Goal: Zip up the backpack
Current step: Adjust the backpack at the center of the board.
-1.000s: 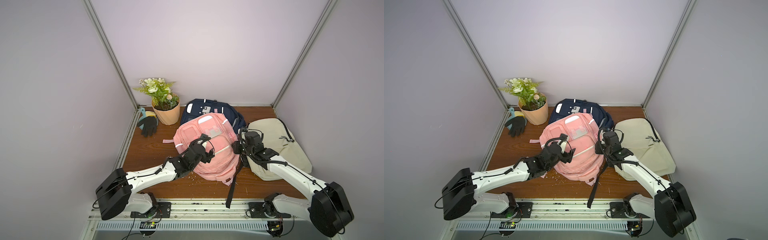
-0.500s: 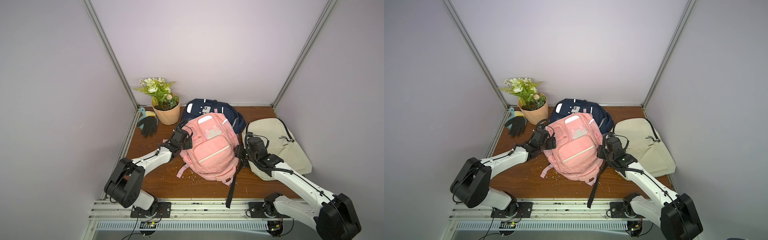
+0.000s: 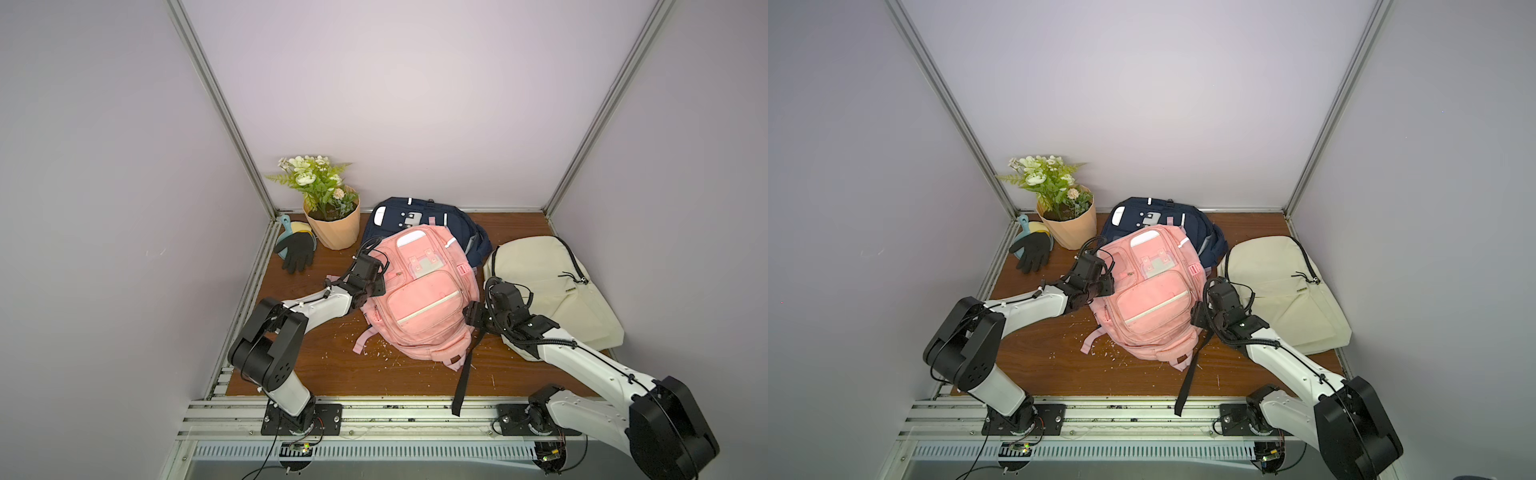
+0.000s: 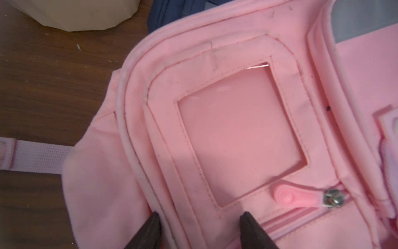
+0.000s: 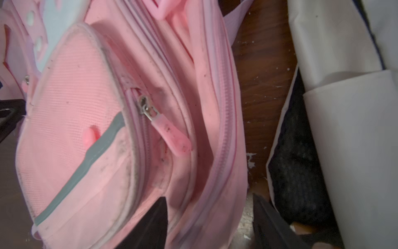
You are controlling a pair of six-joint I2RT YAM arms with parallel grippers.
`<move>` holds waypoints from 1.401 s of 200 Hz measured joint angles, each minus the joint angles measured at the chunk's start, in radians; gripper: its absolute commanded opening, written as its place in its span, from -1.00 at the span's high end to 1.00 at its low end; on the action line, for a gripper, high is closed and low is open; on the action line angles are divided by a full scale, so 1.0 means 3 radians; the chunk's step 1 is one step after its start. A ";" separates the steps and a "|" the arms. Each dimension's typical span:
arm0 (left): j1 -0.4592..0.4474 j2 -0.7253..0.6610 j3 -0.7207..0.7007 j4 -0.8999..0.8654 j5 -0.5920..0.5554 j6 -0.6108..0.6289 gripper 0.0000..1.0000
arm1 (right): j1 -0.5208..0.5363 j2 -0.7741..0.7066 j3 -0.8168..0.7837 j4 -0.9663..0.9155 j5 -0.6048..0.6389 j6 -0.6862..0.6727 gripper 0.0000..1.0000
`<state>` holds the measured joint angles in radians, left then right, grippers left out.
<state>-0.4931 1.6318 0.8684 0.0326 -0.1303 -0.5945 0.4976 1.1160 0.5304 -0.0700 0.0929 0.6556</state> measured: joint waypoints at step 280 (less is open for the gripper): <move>-0.1324 -0.1087 -0.0913 0.0195 -0.1050 -0.1541 1.00 | -0.0216 0.1673 0.2299 -0.0409 0.0548 -0.0701 -0.10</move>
<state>-0.8902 1.3056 0.5945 0.0910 -0.4454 -1.0569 0.4328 1.6180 1.2201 -0.1928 0.2573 0.4454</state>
